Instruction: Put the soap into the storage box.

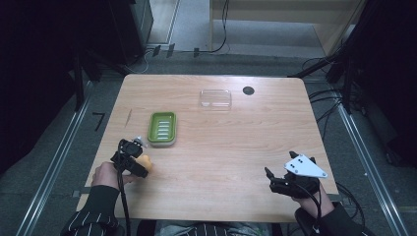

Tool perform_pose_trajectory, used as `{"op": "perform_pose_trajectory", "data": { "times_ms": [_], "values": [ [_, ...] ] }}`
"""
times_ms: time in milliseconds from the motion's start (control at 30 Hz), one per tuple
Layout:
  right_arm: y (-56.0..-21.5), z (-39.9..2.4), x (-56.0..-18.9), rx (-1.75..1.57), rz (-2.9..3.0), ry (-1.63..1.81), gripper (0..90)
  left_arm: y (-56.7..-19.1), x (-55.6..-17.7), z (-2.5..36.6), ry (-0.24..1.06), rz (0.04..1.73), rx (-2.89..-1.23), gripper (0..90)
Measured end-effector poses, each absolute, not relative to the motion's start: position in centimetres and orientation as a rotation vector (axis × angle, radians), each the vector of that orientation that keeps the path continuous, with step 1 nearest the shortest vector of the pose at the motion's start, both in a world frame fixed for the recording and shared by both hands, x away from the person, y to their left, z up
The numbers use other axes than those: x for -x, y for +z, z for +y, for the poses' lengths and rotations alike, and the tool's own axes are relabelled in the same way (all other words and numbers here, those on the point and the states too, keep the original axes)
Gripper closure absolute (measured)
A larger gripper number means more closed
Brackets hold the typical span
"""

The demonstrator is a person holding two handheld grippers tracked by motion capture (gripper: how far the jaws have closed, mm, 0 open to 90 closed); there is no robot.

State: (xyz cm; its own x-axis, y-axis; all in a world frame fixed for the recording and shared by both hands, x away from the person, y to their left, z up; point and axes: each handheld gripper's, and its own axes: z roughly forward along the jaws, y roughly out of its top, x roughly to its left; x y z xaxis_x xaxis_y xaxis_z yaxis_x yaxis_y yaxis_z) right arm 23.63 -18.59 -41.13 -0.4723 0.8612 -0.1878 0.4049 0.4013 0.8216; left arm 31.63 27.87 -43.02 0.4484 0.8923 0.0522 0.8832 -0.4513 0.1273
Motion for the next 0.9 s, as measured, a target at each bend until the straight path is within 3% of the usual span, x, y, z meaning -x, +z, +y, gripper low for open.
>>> {"op": "perform_pose_trajectory", "data": {
  "times_ms": [900],
  "values": [
    [-41.1, -18.6, -23.6, -1.074, 2.05, 0.96, 13.7, -41.4, -33.5, 27.3, 0.198, 1.56, -2.601, 39.5]
  ]
}}
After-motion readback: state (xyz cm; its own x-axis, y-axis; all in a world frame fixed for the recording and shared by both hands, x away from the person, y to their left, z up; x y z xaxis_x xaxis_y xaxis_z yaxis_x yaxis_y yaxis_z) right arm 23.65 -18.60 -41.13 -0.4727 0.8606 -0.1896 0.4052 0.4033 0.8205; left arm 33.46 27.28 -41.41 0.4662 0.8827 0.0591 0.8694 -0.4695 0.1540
